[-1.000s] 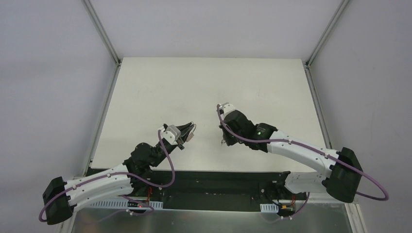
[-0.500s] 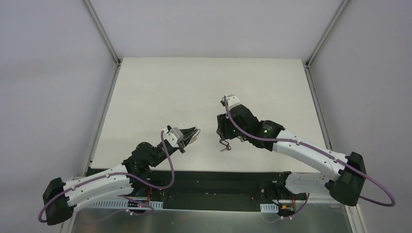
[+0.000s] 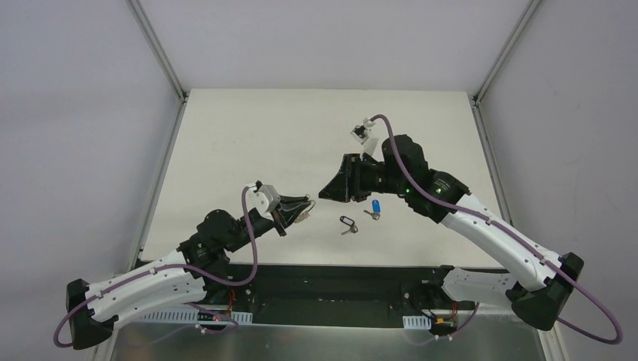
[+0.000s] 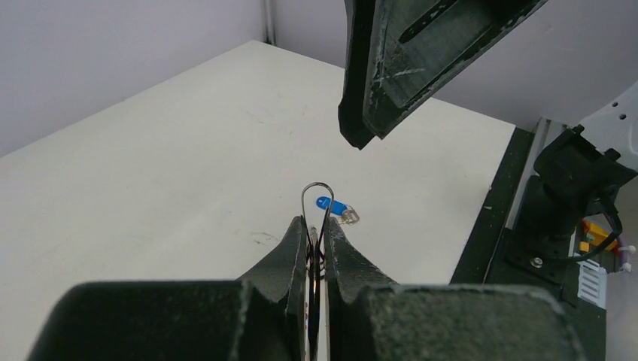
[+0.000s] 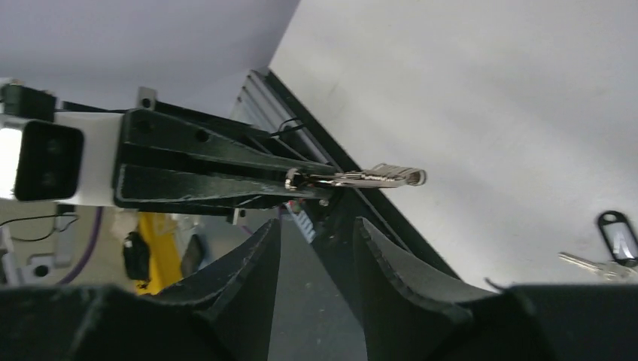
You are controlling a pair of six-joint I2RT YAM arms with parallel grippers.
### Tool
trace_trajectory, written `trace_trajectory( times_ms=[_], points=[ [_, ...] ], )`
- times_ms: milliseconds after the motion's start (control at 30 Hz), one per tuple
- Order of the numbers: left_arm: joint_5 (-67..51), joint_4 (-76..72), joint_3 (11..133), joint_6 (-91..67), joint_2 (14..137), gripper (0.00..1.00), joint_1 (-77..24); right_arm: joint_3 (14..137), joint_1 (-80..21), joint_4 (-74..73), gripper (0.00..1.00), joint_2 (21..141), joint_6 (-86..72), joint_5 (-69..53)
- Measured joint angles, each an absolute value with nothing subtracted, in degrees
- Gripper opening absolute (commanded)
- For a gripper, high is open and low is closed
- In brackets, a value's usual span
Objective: Put the keys on the keyring
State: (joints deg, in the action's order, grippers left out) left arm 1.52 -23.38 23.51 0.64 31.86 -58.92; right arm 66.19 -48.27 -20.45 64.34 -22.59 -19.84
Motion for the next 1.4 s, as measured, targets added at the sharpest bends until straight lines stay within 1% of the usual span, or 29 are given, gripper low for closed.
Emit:
trace_trajectory(
  times_ms=[200, 433, 533, 767, 1133, 1400],
  points=[
    [1.32, -20.10, 24.95, -1.76, 32.12, 0.00, -58.94, 66.85, -48.29, -17.78, 0.38, 65.34, -30.39, -26.04],
    [0.43, -18.94, 25.32, -2.42, 32.53, 0.00, -58.92, 70.48, -49.74, -18.00, 0.33, 68.86, -32.62, -25.69],
    [0.03, -18.83, 25.61, -2.44, 32.80, 0.00, -58.92, 71.96, -50.63, -19.14, 0.31, 70.39, -32.58, -24.67],
    [-0.03, -18.33, 25.80, -2.42, 32.71, 0.00, -58.92, 76.40, -53.04, -24.43, 0.31, 73.32, -30.57, -19.84],
    [-0.08, -17.87, 25.89, -2.39, 32.49, 0.00, -58.92, 78.76, -54.48, -29.56, 0.29, 74.91, -27.79, -14.48],
    [-0.08, -17.65, 25.89, -2.39, 32.38, 0.00, -58.92, 78.87, -55.24, -30.50, 0.24, 76.49, -27.38, -14.13]
  ],
)
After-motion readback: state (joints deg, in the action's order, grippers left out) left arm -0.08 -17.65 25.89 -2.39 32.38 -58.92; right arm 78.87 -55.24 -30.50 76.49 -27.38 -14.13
